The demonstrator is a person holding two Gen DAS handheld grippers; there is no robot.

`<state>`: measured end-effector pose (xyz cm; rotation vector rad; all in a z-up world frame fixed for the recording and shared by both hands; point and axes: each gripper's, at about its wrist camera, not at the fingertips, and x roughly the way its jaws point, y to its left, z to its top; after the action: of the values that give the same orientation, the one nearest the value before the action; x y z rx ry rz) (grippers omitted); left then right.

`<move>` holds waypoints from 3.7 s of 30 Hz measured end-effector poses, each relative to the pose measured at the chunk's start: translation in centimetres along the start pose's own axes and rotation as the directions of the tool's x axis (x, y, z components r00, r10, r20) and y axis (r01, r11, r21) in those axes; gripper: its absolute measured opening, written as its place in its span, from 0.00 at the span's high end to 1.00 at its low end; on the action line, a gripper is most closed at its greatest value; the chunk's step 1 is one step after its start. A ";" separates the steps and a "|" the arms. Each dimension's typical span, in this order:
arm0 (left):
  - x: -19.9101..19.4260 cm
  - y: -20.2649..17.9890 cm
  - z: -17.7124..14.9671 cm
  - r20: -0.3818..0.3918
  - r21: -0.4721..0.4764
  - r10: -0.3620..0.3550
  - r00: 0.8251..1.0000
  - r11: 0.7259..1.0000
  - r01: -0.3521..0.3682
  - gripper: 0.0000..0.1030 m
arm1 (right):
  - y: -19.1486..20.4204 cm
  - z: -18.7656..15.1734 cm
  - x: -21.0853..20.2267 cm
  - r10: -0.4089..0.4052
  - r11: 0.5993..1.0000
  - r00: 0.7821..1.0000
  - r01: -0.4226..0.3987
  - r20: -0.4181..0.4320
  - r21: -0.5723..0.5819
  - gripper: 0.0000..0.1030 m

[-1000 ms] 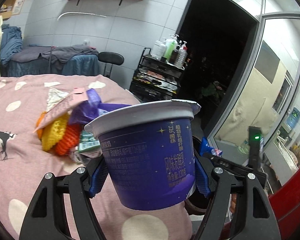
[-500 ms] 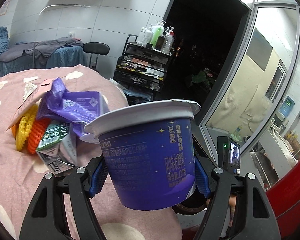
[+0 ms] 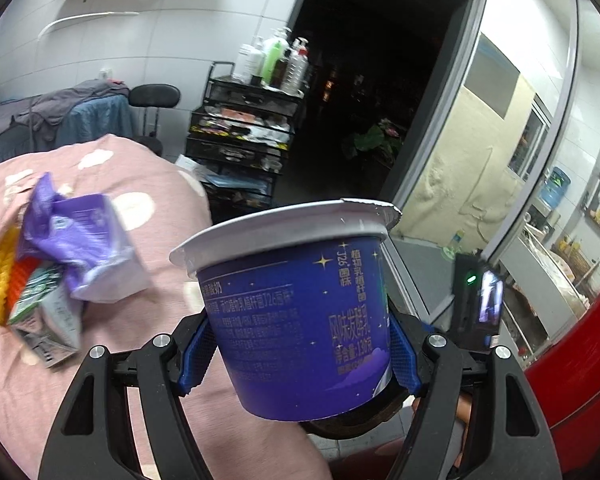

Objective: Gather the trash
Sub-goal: 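Carry the Oreo wrapper over the brown bin and open the right gripper, then lower the yogurt cup into the bin and open the left gripper, then grasp the purple bag with the right gripper while the left grasps the pink packet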

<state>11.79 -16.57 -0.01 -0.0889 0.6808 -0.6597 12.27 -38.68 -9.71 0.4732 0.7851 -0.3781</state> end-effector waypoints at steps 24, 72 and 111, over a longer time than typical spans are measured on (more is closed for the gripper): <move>15.3 -3.1 -0.8 -0.424 0.077 0.041 0.905 0.997 -0.009 0.30 | -7.6 3.8 -5.6 -0.136 0.972 0.967 0.088 0.216 0.217 0.16; -4.9 5.9 -2.4 0.090 0.009 0.193 0.977 0.981 -0.194 0.08 | 5.0 0.6 -6.4 0.192 0.975 0.959 -0.163 0.209 -0.150 0.08; -2.5 21.7 3.8 -0.073 0.011 0.391 0.917 0.920 -0.392 0.62 | 29.3 -0.7 -0.8 0.526 0.587 0.814 -0.556 -0.245 -0.589 0.62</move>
<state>24.29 1.69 -1.87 0.0694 0.7450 -0.2756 25.69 -13.87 -1.87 0.0481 0.7168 0.4917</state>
